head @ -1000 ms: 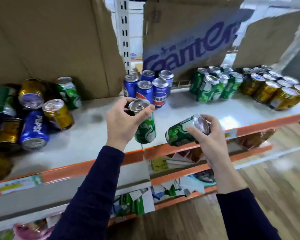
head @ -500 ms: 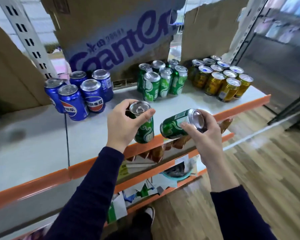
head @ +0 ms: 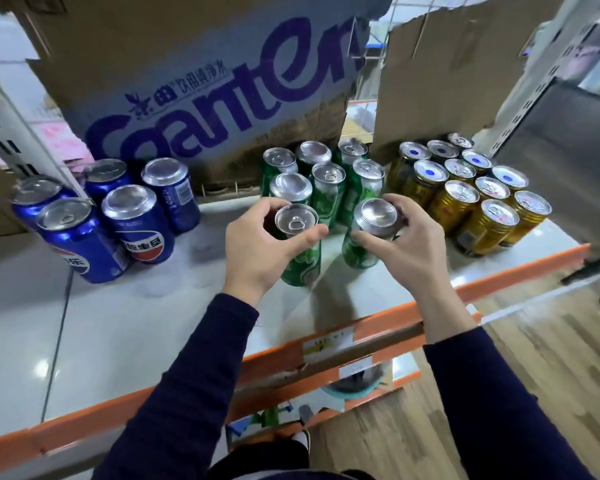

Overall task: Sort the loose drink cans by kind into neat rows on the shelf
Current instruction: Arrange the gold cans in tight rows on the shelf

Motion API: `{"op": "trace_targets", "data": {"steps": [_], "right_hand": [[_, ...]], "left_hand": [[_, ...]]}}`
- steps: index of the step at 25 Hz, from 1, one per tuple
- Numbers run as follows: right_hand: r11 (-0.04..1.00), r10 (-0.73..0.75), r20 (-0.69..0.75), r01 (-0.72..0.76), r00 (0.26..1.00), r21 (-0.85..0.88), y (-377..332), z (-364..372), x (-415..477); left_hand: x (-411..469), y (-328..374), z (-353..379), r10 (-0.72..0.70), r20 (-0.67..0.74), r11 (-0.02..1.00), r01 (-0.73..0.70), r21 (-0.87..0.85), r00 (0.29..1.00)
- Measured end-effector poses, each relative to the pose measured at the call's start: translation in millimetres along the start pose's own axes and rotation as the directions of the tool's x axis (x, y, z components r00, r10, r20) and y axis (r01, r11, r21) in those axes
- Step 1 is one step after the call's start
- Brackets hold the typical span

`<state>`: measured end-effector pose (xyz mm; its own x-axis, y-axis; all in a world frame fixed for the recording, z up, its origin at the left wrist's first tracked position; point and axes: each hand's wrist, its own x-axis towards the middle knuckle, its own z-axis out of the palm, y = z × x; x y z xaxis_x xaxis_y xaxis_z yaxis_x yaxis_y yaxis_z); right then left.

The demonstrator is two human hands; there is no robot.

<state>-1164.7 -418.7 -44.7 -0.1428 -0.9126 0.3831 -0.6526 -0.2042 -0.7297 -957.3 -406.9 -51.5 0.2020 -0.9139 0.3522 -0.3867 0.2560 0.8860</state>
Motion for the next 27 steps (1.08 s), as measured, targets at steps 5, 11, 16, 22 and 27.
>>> {"op": "trace_targets", "data": {"steps": [5, 11, 16, 22, 27], "right_hand": [[1.0, -0.008, 0.027, 0.008, 1.0, 0.0, 15, 24, 33], [0.992, -0.062, 0.164, 0.042, 0.985, 0.123, 69, 23, 16], [0.976, -0.174, 0.32, 0.207, 0.931, -0.07, 100, 9, 6], [0.944, -0.248, 0.459, 0.32, 0.853, -0.085, 101, 0, 6], [0.949, -0.291, 0.443, 0.315, 0.848, 0.02, 99, -3, 7]], "left_hand": [[1, -6, 9, -0.052, -0.041, 0.998, 0.053, 0.037, 0.998], [-1, 5, 24, -0.021, -0.129, 0.994, 0.035, 0.107, 0.991], [8, 16, 44, 0.097, -0.205, 0.96, -0.037, 0.277, 0.974], [0, 16, 81, 0.077, -0.265, 0.895, 0.051, 0.444, 0.961], [-16, 17, 80, 0.019, -0.235, 0.879, 0.096, 0.467, 0.972]]}}
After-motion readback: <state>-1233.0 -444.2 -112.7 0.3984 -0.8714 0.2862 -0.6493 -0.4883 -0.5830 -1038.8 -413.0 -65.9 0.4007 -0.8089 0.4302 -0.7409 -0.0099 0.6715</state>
